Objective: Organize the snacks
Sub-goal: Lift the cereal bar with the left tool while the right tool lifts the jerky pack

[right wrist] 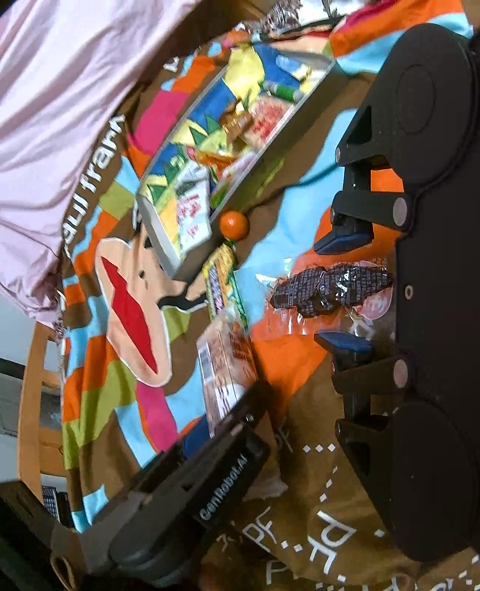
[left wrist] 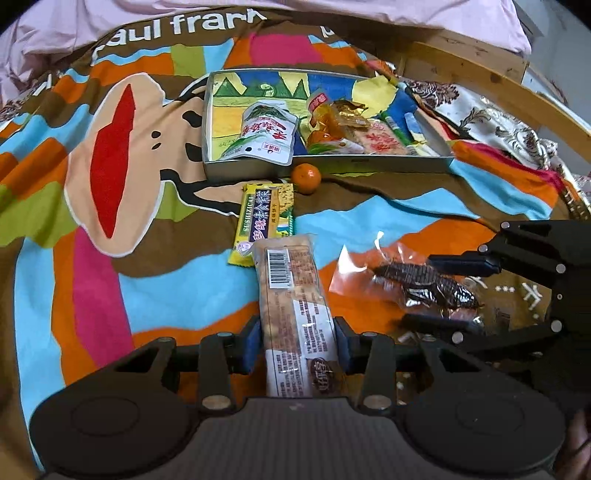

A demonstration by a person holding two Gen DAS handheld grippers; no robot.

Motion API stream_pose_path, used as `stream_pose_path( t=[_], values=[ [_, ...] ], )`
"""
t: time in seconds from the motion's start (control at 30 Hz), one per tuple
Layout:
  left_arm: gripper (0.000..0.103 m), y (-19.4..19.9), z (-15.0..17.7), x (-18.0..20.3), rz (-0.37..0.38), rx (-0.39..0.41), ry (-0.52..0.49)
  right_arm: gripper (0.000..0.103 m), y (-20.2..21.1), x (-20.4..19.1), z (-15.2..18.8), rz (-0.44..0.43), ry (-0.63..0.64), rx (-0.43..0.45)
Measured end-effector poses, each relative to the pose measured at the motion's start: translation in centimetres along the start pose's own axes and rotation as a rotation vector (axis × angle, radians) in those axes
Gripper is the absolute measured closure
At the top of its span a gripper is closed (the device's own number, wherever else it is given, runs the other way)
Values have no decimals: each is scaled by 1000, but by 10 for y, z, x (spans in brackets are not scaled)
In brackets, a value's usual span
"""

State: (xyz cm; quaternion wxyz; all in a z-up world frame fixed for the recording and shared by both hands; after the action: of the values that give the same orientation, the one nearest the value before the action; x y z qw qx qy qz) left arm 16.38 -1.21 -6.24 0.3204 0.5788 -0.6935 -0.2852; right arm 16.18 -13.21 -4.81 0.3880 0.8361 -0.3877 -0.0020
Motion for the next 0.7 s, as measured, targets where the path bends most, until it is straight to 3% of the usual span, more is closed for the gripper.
stream_pose_path(
  t=[0.13, 0.33, 0.7],
  values=[
    [59, 17, 2, 6, -22, 64, 8, 57, 16, 8, -6, 53, 5, 53],
    [59, 43, -12, 18, -64, 232, -18, 57, 32, 29, -19, 115, -22, 147],
    [59, 43, -74, 38, -64, 337, -2, 57, 38, 104, -33, 222, -154, 283]
  ],
)
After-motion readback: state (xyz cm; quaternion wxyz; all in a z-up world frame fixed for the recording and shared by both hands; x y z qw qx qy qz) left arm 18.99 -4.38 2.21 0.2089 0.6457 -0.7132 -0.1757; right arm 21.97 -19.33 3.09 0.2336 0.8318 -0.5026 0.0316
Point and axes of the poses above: each gripper's, at about its wrist camera, not at the fingertips, and y roughly against the way its jaws point, x to its right, z to its underside, the point moved 5 cm from there along -y, roughly the way its jaws point, and after that the axes turned 1 degree about z, right-handed, at the moved point
